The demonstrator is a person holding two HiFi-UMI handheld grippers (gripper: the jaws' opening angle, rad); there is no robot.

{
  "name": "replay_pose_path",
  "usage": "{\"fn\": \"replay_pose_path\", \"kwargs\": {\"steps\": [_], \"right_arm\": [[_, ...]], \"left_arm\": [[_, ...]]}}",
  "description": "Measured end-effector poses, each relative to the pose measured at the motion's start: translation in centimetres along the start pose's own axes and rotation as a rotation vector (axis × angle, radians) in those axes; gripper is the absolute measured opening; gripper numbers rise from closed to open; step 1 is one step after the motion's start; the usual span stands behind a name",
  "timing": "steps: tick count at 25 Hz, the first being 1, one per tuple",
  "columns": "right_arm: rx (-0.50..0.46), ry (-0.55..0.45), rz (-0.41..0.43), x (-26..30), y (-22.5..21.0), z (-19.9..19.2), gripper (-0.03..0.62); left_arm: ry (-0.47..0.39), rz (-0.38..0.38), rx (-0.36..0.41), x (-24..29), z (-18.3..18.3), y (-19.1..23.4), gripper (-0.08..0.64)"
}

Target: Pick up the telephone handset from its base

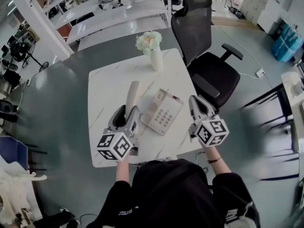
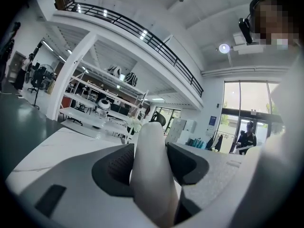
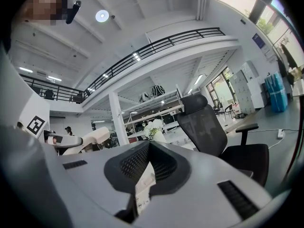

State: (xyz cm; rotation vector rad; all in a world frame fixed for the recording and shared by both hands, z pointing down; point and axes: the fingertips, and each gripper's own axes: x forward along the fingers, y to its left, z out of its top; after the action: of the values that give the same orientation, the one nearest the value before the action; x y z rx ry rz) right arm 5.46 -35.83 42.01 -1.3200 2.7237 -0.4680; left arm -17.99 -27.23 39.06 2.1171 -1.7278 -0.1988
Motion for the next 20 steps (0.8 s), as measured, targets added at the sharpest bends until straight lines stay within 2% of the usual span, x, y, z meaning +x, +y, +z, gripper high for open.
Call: {"fn": "replay_pose_path", "kwargs": {"steps": [20], "right_arm": [[-0.072, -0.038, 0.037, 1.6, 0.2, 1.8, -0.009]], "left_arm": [[-0.078, 0.051, -0.027, -1.6, 2.2, 1.9, 0.213]]}}
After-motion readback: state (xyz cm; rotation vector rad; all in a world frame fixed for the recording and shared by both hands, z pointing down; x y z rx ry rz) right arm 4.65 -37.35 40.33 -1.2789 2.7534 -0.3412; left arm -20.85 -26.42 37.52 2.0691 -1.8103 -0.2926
